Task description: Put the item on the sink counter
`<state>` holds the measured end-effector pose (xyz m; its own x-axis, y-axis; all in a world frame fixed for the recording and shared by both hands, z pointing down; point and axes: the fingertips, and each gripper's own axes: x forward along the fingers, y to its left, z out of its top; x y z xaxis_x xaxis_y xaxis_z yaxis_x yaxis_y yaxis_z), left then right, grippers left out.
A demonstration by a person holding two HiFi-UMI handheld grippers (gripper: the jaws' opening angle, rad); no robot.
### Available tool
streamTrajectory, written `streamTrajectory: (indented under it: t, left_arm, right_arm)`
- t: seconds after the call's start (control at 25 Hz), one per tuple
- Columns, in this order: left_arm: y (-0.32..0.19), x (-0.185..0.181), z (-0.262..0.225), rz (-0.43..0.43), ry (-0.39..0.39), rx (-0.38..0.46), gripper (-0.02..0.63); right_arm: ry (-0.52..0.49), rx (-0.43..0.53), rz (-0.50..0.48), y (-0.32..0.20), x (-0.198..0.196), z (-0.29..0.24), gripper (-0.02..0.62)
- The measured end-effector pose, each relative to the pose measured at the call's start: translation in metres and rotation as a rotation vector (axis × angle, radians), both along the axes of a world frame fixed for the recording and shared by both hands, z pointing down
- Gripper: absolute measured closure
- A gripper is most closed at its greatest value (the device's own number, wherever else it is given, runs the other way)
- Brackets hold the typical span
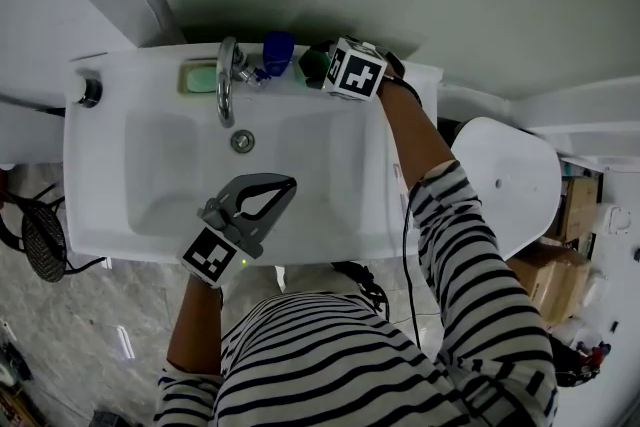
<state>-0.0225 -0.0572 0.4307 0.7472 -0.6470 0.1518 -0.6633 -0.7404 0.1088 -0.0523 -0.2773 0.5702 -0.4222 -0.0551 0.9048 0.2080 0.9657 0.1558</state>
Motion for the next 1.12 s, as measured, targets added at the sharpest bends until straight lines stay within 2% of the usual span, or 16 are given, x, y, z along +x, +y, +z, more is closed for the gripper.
streamTrajectory:
  t: [0.48,0.68,0.92,1.12]
  left_arm:
    - [0.001,0.001,0.002,0.011,0.000,-0.002,0.600]
    - [0.002,0.001,0.002,0.016,0.004,-0.004,0.600]
    - [0.005,0.002,-0.001,0.036,0.005,0.005,0.600]
    - [0.009,0.009,-0.008,0.069,0.005,0.027,0.600]
  right_arm:
    - [-0.005,-0.023,0.034,0.004,0.001,0.001,0.311]
    - [-0.024,0.009,0.057,-0.001,0.002,-0.007,0.311]
    - [-0.083,0.053,0.120,-0.003,0.006,-0.034,0.311]
    - [-0.139,0.081,0.209,0.000,0.023,-0.056,0.311]
